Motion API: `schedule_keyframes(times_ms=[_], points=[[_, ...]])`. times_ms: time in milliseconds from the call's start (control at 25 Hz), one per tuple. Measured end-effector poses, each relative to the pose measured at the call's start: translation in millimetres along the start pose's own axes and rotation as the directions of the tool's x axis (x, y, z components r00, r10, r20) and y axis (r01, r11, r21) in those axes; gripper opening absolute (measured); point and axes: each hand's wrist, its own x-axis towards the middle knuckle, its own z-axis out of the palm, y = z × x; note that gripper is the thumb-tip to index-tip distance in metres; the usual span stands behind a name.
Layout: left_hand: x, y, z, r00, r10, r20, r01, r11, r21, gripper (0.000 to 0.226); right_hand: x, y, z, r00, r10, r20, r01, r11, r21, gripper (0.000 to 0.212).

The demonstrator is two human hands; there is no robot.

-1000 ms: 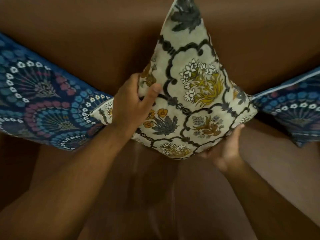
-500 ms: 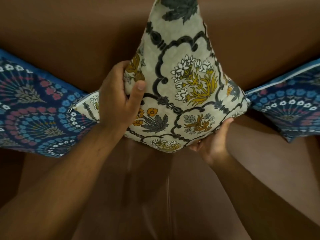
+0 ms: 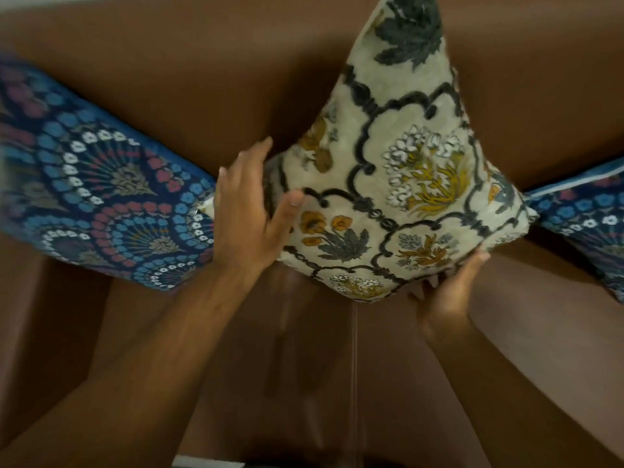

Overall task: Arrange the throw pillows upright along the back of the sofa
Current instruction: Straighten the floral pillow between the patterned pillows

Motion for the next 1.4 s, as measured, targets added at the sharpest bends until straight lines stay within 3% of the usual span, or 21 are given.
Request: schedule_keyframes(times_ms=[120,200,280,320,400,480,600,760,880,1040,1320,1400], points=[[-53.1,-41.4,-42.3,0.995,-0.099,0.017,0.096,0.987,0.128,0.079,-35.6,31.9,-2.3,0.995,0.048,-0.091,-0.052,0.998,-0.035,0.074],[-82.2,-81.5,-76.2,0.986,-0.163,-0.023,0.163,0.959,0.231,0.076,-57.3,66.2,9.9,0.974,0.228,-0.017,-0.227,0.952,-0.207,0.062],[-94.5,-124.7,-111.7,0.968,-0.231,-0.095,0.248,0.929,0.273,0.078,-74.2,102.5,34.4,0.908,0.415,0.055,-0.342,0.810,-0.476,0.057],[-94.2,-148.0,-130.6,0.952,-0.279,-0.128,0.303,0.918,0.255,0.080,-80.1,120.1,53.5,0.894,0.442,0.067,-0.323,0.742,-0.588,0.056],[-79.4,-189.4,-161.1,0.927,-0.333,-0.173,0.365,0.907,0.209,0.081,-81.9,144.1,98.0,0.916,0.386,0.111,-0.231,0.732,-0.641,0.059],[-55.7,-231.8,-186.2,0.940,-0.289,-0.183,0.324,0.923,0.206,0.078,-79.2,164.2,152.8,0.905,0.372,0.204,-0.204,0.803,-0.560,0.069],[-11.3,-291.3,-204.9,0.985,-0.160,-0.066,0.166,0.980,0.106,0.073,-69.0,193.2,226.7,0.909,0.309,0.280,-0.250,0.941,-0.228,0.072],[9.8,-337.5,-204.3,0.996,-0.080,0.040,0.081,0.996,-0.031,0.078,-71.5,213.2,283.9,0.948,0.229,0.219,-0.228,0.973,-0.031,0.083],[1.9,-348.0,-205.9,0.999,-0.041,-0.031,0.040,0.999,-0.034,0.082,-76.4,221.6,302.6,0.945,0.217,0.243,-0.229,0.973,0.022,0.095],[-9.0,-372.9,-222.9,0.981,-0.041,-0.188,0.030,0.997,-0.065,0.081,-84.5,231.6,337.5,0.936,0.220,0.275,-0.228,0.974,-0.004,0.091],[-11.0,-385.6,-231.3,0.984,-0.065,-0.165,0.069,0.997,0.018,0.082,-96.6,237.5,349.8,0.946,0.265,0.186,-0.263,0.964,-0.034,0.093],[-14.4,-381.6,-230.4,0.983,-0.055,-0.177,0.071,0.994,0.086,0.084,-107.3,237.0,340.0,0.972,0.181,0.151,-0.175,0.983,-0.051,0.084]])
